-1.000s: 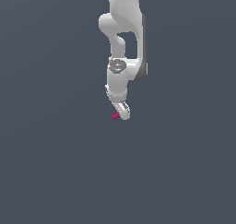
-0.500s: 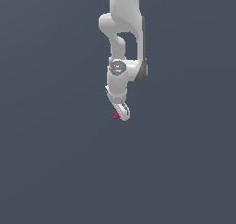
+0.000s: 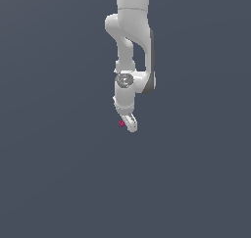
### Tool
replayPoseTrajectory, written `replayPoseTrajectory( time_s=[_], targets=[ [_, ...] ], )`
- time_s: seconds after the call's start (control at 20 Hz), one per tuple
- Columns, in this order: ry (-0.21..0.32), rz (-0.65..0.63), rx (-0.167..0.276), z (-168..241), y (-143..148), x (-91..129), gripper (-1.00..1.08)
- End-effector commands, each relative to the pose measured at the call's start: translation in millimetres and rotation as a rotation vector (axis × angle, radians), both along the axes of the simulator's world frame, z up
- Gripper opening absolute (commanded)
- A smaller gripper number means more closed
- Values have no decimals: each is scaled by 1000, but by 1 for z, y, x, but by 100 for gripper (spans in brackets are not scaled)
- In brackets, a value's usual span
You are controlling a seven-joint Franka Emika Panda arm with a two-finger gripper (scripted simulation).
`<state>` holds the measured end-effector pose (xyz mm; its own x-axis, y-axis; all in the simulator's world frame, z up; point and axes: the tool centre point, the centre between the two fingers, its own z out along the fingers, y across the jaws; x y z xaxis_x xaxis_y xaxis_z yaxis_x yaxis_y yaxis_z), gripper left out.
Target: Pick up the object and move it to a goal position.
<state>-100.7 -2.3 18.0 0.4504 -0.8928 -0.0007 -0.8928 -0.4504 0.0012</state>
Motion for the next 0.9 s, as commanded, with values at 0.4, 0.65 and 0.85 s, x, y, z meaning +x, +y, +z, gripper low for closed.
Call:
replayPoseTrajectory(
  time_s=[0.4,0.65,0.85],
  targets=[
    [-1,0,0,-6,0,0,-100],
    [-2,0,0,-6,0,1,-100],
    [-2,0,0,-2,1,2,-100]
  ],
)
